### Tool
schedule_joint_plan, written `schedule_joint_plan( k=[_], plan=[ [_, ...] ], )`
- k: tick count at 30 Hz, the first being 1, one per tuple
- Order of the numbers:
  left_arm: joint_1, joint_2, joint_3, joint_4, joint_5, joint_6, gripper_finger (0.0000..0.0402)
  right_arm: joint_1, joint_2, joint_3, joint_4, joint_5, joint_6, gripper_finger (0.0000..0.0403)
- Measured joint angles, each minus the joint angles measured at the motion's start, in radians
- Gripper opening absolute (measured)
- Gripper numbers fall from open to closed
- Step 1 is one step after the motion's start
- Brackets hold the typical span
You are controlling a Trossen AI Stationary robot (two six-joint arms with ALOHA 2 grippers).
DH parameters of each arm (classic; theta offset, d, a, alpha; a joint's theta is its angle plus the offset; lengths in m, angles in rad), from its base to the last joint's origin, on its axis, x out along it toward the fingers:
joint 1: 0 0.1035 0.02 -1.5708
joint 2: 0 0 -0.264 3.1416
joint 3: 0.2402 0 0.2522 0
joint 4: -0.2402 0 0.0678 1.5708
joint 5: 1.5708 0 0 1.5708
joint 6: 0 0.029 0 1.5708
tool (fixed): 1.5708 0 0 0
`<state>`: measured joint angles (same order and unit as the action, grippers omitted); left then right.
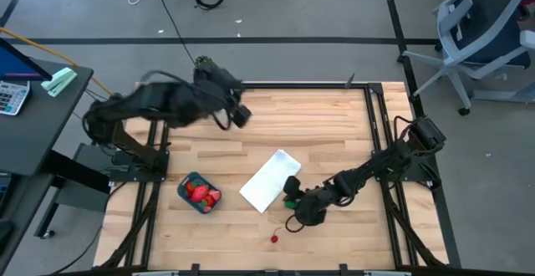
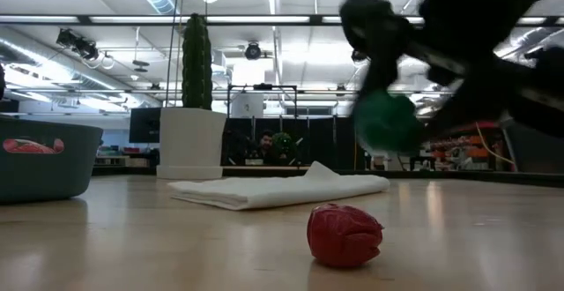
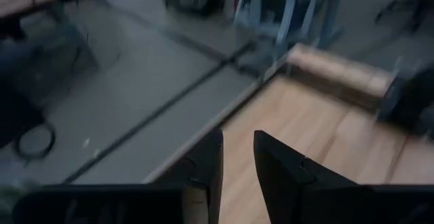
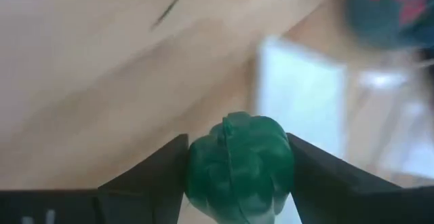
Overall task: Pick and placing Produce into tupperware
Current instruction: Put the bell pepper into the blue bin
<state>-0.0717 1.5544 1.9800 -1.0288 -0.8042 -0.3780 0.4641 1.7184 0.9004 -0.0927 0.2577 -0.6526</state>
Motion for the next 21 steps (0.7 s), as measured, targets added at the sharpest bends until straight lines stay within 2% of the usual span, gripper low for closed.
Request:
schedule_joint_plan(
  k=[5,10,13,16,21],
  plan=[
    [0.007,0.001,0.208,-0.003,0.001,0.182,0.0085,-0.038,-0.001,0.010,0.246,-0.004,0.000,0.0225],
    [0.014,0.002,0.324,-0.002,0.000,0.207,0.0080,-0.103,-0.002,0.010,0.430,-0.008,0.002,0.0226],
    [0.017,0.000,0.355,-0.002,0.000,0.208,0.0083,-0.145,0.010,0.035,0.486,-0.059,0.009,0.0226],
    [0.026,0.001,0.358,-0.014,0.001,0.208,0.0087,-0.171,0.067,0.129,0.501,-0.086,0.052,0.0226],
    [0.058,0.001,0.327,-0.062,0.001,0.207,0.0091,-0.192,0.253,0.378,0.483,-0.125,0.076,0.0226]
  ],
)
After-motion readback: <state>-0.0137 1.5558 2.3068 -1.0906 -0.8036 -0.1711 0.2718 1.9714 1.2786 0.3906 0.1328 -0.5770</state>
